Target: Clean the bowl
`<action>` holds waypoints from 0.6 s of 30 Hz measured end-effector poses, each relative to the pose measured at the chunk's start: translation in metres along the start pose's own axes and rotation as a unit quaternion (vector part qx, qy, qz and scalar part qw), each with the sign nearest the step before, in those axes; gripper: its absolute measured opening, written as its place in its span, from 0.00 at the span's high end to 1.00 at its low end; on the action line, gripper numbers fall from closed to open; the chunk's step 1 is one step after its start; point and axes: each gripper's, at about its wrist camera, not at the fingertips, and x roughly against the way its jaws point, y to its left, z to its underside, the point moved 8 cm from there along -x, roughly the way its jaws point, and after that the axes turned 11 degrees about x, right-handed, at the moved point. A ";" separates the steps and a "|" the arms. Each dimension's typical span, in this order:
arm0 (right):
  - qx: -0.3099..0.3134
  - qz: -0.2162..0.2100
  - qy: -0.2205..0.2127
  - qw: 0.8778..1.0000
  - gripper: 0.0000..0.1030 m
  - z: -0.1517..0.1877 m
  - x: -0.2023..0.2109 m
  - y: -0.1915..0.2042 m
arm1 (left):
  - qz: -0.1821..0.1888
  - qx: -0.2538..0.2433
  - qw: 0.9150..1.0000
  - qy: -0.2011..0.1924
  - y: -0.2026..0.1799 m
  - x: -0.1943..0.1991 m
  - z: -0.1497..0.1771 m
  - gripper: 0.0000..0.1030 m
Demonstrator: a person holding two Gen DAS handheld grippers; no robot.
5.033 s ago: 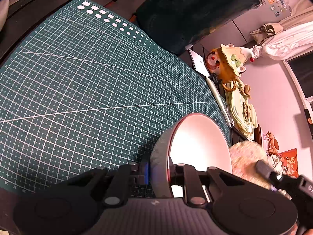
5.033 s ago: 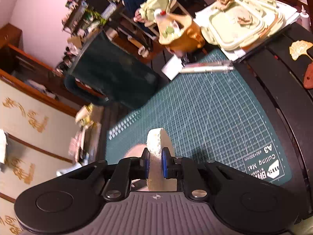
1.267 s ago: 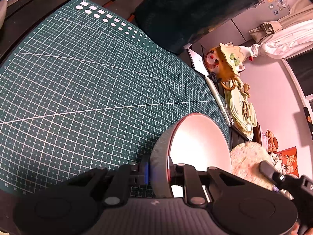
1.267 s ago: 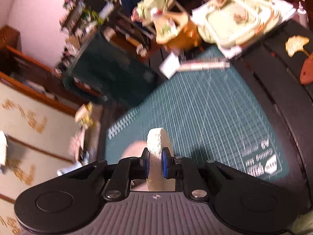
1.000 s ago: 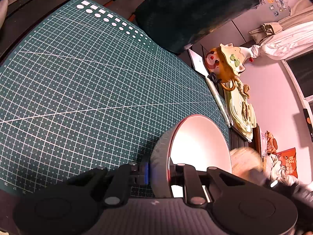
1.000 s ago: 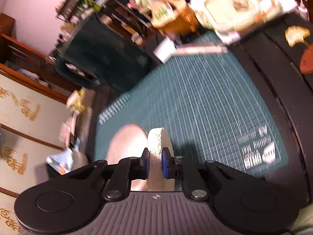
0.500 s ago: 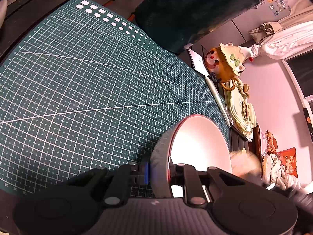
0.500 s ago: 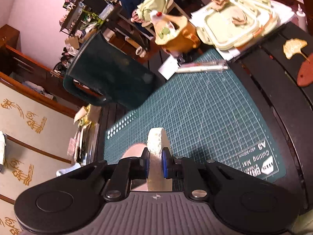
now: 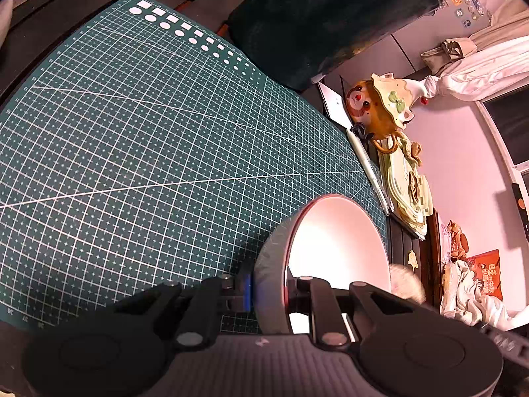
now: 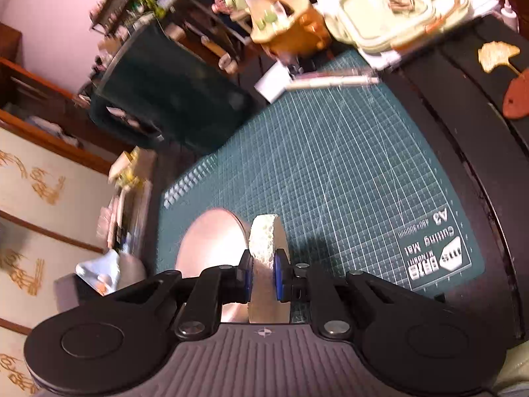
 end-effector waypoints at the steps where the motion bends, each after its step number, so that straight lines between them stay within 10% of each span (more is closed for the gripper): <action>1: -0.002 -0.005 -0.016 1.000 0.88 -0.007 0.007 0.001 | 0.000 -0.001 1.000 0.000 0.015 0.002 0.002 0.84; 18: 0.010 0.003 -0.007 1.000 0.88 -0.002 0.001 0.002 | -0.001 0.004 1.000 -0.003 0.021 0.001 0.002 0.84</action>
